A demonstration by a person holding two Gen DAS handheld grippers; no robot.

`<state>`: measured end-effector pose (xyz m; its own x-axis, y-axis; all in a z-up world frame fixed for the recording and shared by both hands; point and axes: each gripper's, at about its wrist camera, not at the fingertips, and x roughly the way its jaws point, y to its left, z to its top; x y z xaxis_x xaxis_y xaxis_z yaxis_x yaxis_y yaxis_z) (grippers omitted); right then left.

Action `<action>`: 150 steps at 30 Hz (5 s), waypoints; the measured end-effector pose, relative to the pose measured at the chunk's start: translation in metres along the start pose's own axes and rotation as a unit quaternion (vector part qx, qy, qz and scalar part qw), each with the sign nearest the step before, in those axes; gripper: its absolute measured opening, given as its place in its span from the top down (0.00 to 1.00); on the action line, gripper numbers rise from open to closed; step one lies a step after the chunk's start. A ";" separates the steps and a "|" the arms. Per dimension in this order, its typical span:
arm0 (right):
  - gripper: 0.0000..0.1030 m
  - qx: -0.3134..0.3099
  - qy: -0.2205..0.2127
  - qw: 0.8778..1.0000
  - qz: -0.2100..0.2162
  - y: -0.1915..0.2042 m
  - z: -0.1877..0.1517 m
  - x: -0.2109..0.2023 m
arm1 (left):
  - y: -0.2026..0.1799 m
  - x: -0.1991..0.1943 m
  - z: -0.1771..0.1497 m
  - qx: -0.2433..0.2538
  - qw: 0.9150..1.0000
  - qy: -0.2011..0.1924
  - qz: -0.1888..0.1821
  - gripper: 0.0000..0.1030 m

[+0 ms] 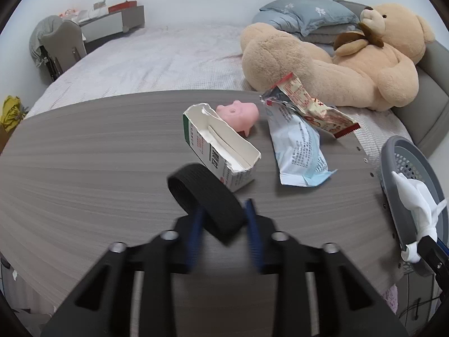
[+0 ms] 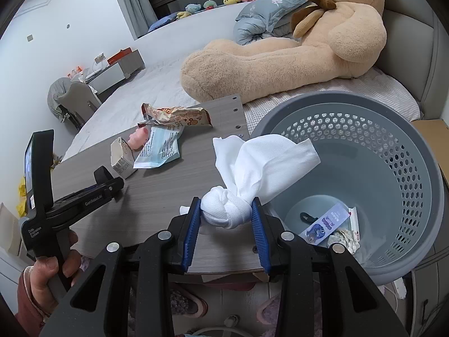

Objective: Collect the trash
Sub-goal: 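Carry the cloth toward the basket with the right gripper while the left gripper grasps the black strap, then move the black strap over the basket with the left gripper while the right gripper drops the cloth in, then open the left gripper to drop the black strap into the basket, then move both grippers back over the table toward the remaining trash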

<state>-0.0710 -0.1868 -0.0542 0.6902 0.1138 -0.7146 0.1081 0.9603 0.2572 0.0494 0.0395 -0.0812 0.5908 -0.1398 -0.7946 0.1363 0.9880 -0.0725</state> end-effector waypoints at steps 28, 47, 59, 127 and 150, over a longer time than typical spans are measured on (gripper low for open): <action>0.66 0.035 -0.065 0.997 -0.012 -0.041 -0.015 -0.066 | -0.061 -0.092 -0.019 0.094 0.991 -0.050 -0.085 0.89; 0.66 0.096 -0.062 0.992 -0.055 -0.133 -0.006 -0.070 | -0.186 -0.066 -0.001 0.183 0.970 -0.026 -0.156 0.89; 0.66 0.102 -0.028 0.993 -0.047 -0.161 0.013 -0.045 | -0.250 -0.022 0.011 0.230 0.960 0.017 -0.158 0.89; 0.42 -0.018 -0.047 0.999 -0.009 -0.024 0.026 -0.031 | -0.044 -0.063 0.015 0.035 0.997 -0.076 -0.004 0.07; 0.35 -0.051 -0.018 0.998 0.029 0.034 0.036 0.024 | 0.020 -0.016 0.026 -0.039 0.998 -0.035 0.034 0.07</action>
<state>-0.0254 -0.1603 -0.0394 0.7181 0.1631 -0.6766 -0.0048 0.9733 0.2296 0.0634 0.0595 -0.0542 0.6508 -0.0731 -0.7557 0.0326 0.9971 -0.0683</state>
